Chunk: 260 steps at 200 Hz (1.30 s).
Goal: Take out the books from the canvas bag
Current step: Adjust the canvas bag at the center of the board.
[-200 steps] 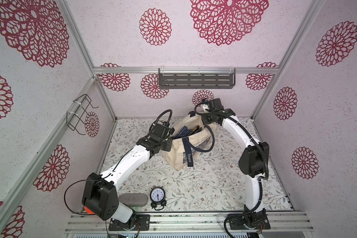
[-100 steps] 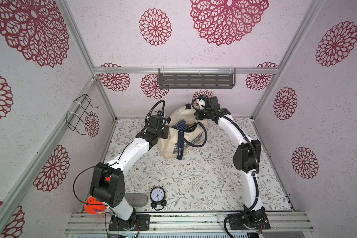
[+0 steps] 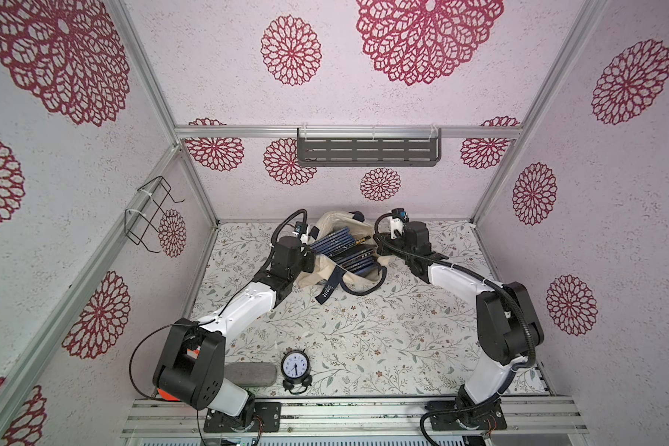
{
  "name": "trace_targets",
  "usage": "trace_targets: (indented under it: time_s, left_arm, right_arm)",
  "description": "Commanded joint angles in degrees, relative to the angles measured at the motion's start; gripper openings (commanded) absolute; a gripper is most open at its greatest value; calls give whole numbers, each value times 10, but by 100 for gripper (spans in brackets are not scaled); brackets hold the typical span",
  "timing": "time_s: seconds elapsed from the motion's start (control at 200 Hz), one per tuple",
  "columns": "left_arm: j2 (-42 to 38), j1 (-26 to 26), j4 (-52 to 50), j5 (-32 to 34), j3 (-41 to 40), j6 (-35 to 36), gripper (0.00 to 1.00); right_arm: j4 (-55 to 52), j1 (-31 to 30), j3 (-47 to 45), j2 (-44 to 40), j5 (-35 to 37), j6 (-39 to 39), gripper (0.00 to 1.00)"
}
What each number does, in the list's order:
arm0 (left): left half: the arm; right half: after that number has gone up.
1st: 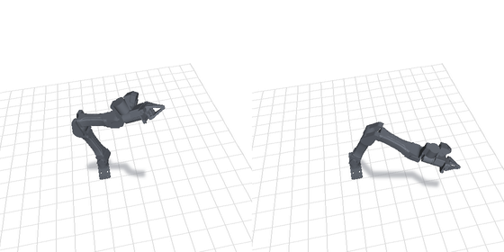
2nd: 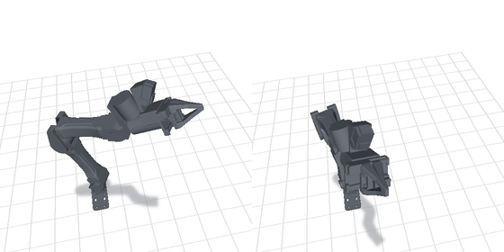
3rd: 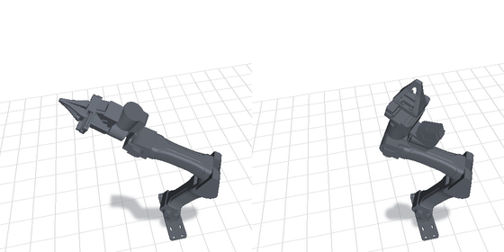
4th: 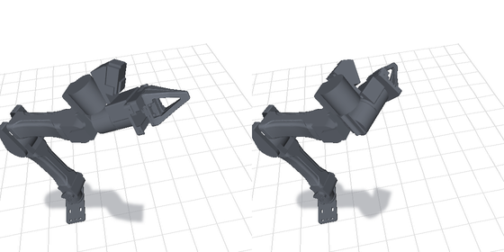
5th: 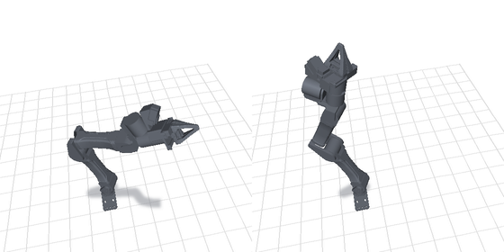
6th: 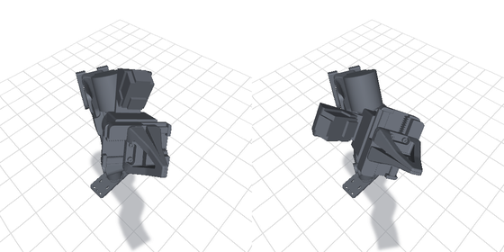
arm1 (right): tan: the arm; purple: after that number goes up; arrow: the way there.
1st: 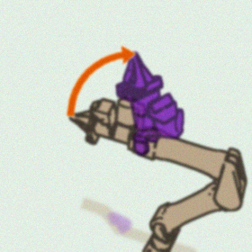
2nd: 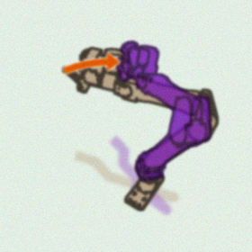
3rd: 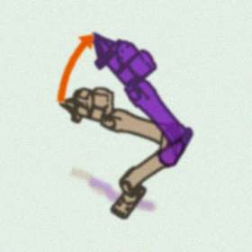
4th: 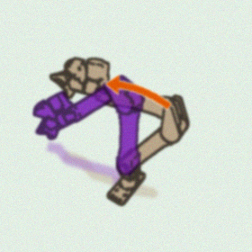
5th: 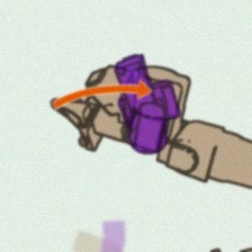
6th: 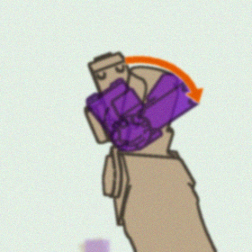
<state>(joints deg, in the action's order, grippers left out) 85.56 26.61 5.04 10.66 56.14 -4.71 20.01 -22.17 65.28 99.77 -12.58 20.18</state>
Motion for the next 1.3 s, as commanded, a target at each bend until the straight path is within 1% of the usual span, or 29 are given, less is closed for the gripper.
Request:
trace_targets:
  time_s: [0.0,0.04,0.11,0.21,0.32,0.405,0.465,0.595,0.685,0.771,0.841,0.936,0.986,1.076,1.141,1.191,1.231,1.296]
  left_arm:
    - [-48,76,16,28,-16,59,0]
    - [-65,87,6,26,-25,53,0]
    - [-88,90,-7,-15,-42,34,0]
    - [-101,91,-14,-59,-71,41,0]
    - [-88,97,8,-20,-95,35,0]
    - [-73,97,33,-21,-102,42,0]
    - [-63,96,45,-12,-97,29,0]
    - [-47,97,38,-11,-84,9,0]
    - [-42,97,49,16,-88,-5,0]
    - [-40,97,67,66,-95,-28,0]
    - [-42,97,70,81,-100,-30,0]
    - [-34,102,69,89,-100,-27,0]
    - [-28,107,74,95,-98,-31,0]
    - [-20,115,74,118,-91,-43,0]
    - [-21,119,74,124,-92,-46,0]
    - [-25,123,74,122,-93,-50,0]
    - [-28,126,75,116,-95,-48,0]
    - [-31,135,72,105,-93,-35,0]
  right_arm:
    - [107,-4,-87,-47,33,67,0]
    - [122,-5,-115,-59,48,81,0]
    - [149,-5,-158,-74,72,98,0]
    - [172,-6,-203,-82,106,119,0]
    - [183,-5,-223,-68,125,134,0]
    - [196,-4,-228,-56,142,137,0]
    - [195,-4,-222,-43,154,138,0]
    - [208,-1,-200,-6,164,140,0]
    - [227,-1,-190,18,169,149,0]
    - [212,0,-169,36,164,161,0]
    - [189,-1,-163,29,159,167,0]
    - [181,-1,-189,-12,165,187,0]
    - [171,-2,-202,-39,169,189,13]
    - [134,-5,-223,-93,193,192,29]
    - [125,-6,-246,-134,204,198,39]
    - [115,-7,-260,-160,206,202,50]
    - [101,-8,-266,-182,206,204,55]
    - [86,-14,-277,-219,207,207,59]
